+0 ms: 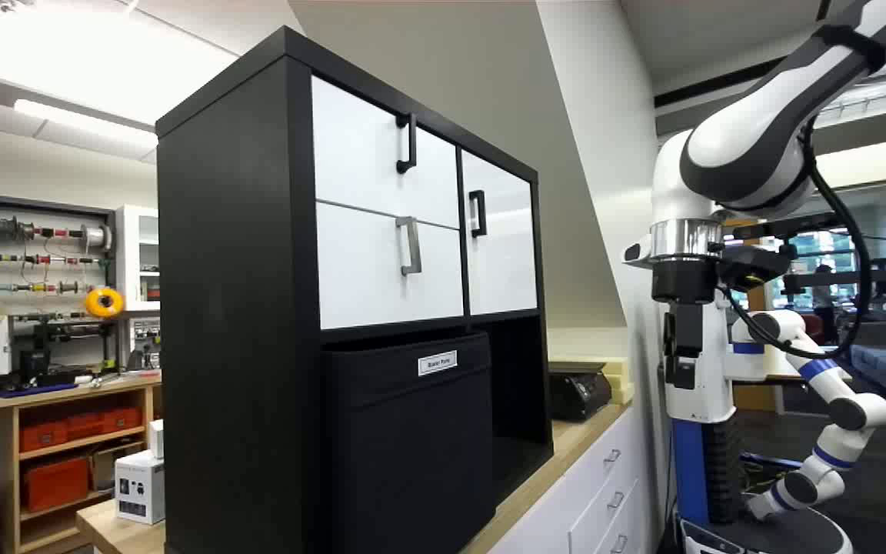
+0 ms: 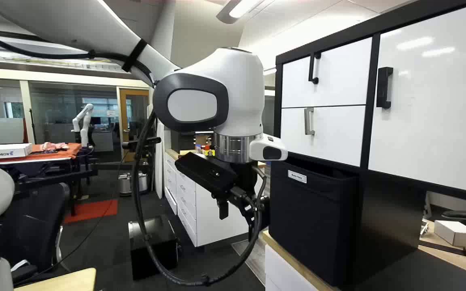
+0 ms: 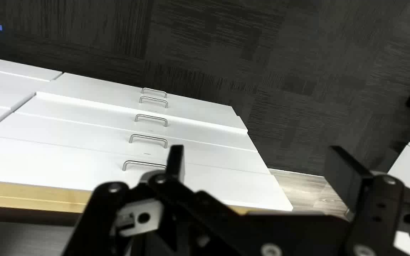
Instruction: Pull the black box out of the bottom of the black cabinet
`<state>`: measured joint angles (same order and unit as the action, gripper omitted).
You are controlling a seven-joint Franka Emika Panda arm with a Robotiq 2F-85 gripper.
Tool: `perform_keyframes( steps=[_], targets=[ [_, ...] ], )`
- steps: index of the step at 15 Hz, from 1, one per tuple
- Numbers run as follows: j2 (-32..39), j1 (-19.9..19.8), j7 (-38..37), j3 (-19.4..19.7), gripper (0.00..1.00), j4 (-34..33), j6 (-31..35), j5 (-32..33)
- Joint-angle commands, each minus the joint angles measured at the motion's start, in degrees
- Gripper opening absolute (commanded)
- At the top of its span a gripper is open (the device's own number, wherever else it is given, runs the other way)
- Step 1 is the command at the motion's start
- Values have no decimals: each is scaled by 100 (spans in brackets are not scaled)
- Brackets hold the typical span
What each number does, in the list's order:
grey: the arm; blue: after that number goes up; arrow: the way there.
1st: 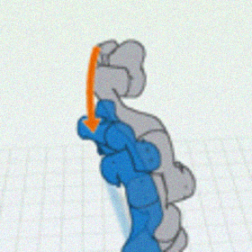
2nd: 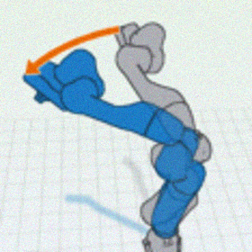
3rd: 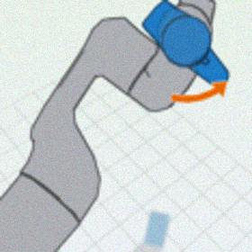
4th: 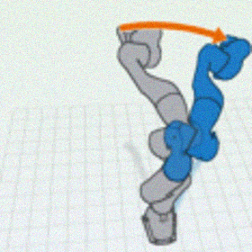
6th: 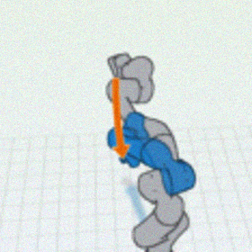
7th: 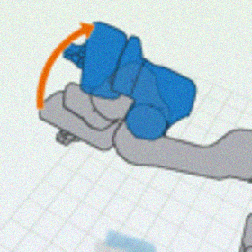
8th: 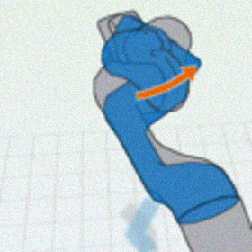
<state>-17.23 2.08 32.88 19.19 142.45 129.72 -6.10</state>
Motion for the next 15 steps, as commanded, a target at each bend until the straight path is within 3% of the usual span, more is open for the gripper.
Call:
perform_keyframes(
  steps=[1,15],
  targets=[
    [18,-204,53,-201,100,-9,-18,-77],
    [60,-232,65,-271,100,-35,-6,-130]
  ],
)
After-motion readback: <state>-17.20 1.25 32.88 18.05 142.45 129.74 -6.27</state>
